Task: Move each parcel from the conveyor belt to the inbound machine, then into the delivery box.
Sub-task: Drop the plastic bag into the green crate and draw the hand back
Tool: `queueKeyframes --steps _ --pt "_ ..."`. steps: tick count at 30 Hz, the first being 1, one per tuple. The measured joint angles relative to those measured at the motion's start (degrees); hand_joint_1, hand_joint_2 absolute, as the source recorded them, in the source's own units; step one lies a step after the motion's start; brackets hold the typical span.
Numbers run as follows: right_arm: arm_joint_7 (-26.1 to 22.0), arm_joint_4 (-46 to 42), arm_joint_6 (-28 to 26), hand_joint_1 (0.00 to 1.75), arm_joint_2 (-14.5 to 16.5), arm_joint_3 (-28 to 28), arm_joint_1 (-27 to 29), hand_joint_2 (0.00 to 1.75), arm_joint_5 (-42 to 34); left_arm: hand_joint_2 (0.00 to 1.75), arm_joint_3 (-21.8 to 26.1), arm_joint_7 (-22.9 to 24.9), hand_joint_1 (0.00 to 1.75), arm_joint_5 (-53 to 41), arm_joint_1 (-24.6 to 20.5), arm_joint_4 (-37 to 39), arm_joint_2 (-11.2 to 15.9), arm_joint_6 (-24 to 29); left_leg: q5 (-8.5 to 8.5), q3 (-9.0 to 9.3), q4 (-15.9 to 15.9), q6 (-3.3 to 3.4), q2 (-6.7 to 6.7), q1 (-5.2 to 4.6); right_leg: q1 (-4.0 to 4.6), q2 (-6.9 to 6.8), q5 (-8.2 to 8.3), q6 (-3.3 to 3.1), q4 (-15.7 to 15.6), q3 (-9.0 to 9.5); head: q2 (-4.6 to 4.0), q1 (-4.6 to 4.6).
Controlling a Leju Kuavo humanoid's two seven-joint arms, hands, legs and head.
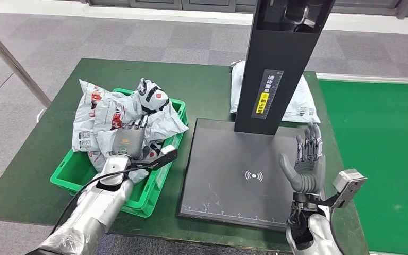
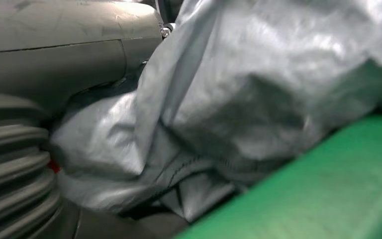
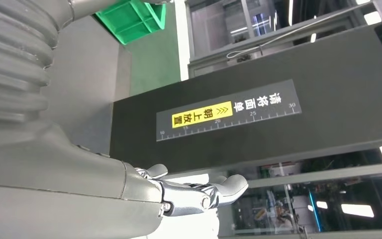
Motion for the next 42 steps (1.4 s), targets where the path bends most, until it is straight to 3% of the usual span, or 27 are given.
queueKeyframes --steps 10,14,18,23,30,37,41,42 --pt "0.5 -0.5 0.7 0.00 0.4 -0.7 0.8 1.75 0.5 1.75 1.4 -3.0 0.00 4.1 -0.7 1.4 -0.2 -1.1 0.00 0.21 0.0 -0.02 0.04 0.01 0.01 0.02 0.00 -0.01 0.0 0.13 0.00 -0.01" --pt "0.6 -0.6 1.4 0.00 0.5 -0.7 1.0 1.75 0.9 0.00 2.8 -7.1 0.00 11.9 -0.4 -0.4 -0.3 2.8 0.00 0.26 0.0 -0.02 0.05 0.01 0.00 0.03 -0.01 -0.01 0.1 0.19 0.00 -0.01" --pt "0.7 -1.0 1.6 0.00 0.6 -0.7 1.6 1.75 1.1 0.00 5.0 -16.9 0.00 28.6 1.7 -6.7 -0.7 11.8 -0.01 0.26 0.0 -0.02 0.07 0.00 0.00 0.05 -0.02 -0.02 0.1 0.19 0.01 -0.01" --pt "0.4 -1.2 1.6 0.00 0.6 -0.7 1.7 1.75 0.1 0.00 5.6 -29.6 0.00 50.1 6.8 -18.2 -1.8 12.9 -0.03 0.17 0.0 -0.01 0.06 0.01 0.01 0.04 -0.04 -0.03 0.0 0.12 0.00 -0.01" --pt "-0.5 -1.2 2.4 0.00 0.5 -0.7 1.7 1.75 -0.4 0.00 1.7 -30.5 0.00 57.4 13.4 -31.2 -2.9 4.9 -0.05 0.10 0.0 0.01 0.05 0.00 0.00 0.03 -0.05 -0.02 0.0 0.09 0.01 0.00" --pt "-0.6 -1.2 2.5 0.00 0.5 -0.7 1.6 1.75 -0.4 0.00 -0.6 -30.2 0.00 57.8 15.5 -36.0 -3.0 4.0 -0.05 0.10 0.0 0.00 0.06 0.01 0.02 0.03 -0.05 -0.02 0.0 0.07 0.00 -0.01" --pt "-0.6 -1.2 2.5 0.00 0.5 -0.7 1.5 1.75 -0.4 1.75 -1.1 -30.1 0.00 57.9 15.8 -37.0 -3.0 3.9 -0.05 0.10 0.0 0.00 0.06 0.01 0.02 0.03 -0.04 -0.02 0.0 0.07 0.00 -0.01" --pt "-0.6 -1.2 2.5 0.00 0.5 -0.7 1.5 1.75 -0.4 1.75 -1.2 -30.0 0.00 58.1 15.9 -37.2 -3.0 3.5 -0.05 0.10 0.0 0.00 0.06 0.01 0.02 0.03 -0.04 -0.02 0.0 0.07 0.00 -0.01"
